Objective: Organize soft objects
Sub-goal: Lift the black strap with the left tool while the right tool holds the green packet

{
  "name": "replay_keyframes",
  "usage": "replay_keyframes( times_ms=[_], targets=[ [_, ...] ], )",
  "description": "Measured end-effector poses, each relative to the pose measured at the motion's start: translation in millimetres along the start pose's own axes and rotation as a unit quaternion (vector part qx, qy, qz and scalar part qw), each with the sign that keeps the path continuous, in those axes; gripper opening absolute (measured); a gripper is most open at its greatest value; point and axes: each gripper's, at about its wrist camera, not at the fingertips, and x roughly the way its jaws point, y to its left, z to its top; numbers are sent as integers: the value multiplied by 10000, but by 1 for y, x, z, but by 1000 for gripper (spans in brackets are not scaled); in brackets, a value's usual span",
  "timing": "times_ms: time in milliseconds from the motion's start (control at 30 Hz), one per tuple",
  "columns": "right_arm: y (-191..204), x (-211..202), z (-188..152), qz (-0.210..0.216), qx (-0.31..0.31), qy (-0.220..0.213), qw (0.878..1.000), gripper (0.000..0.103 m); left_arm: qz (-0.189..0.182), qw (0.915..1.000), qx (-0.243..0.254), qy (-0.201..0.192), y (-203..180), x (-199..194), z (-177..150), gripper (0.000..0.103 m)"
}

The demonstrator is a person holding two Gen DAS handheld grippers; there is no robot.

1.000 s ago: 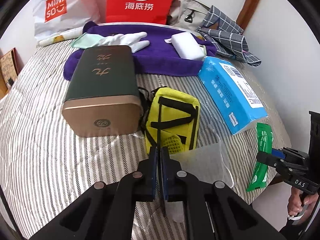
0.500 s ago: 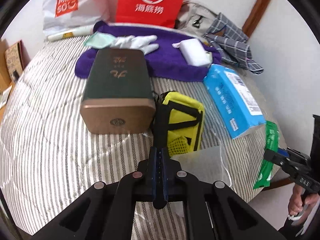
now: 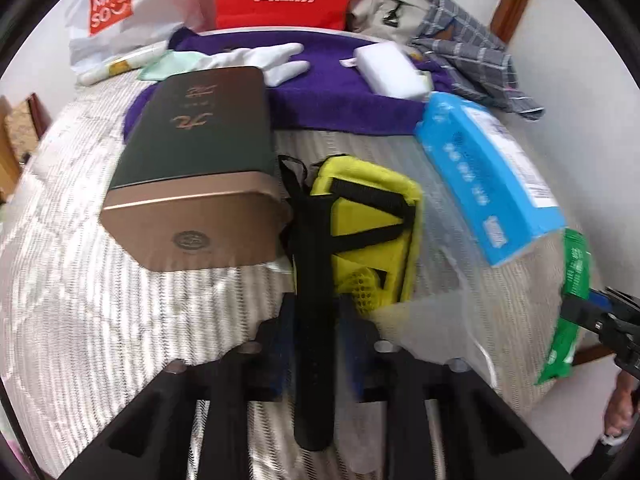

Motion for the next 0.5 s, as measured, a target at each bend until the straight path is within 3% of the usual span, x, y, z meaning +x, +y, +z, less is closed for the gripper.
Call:
replay_keyframes(
  times_ms=[500],
  targets=[
    [18, -32, 41, 132, -386, -522, 9978, 26, 68, 9989, -170, -422, 11, -50, 10, 19]
  ],
)
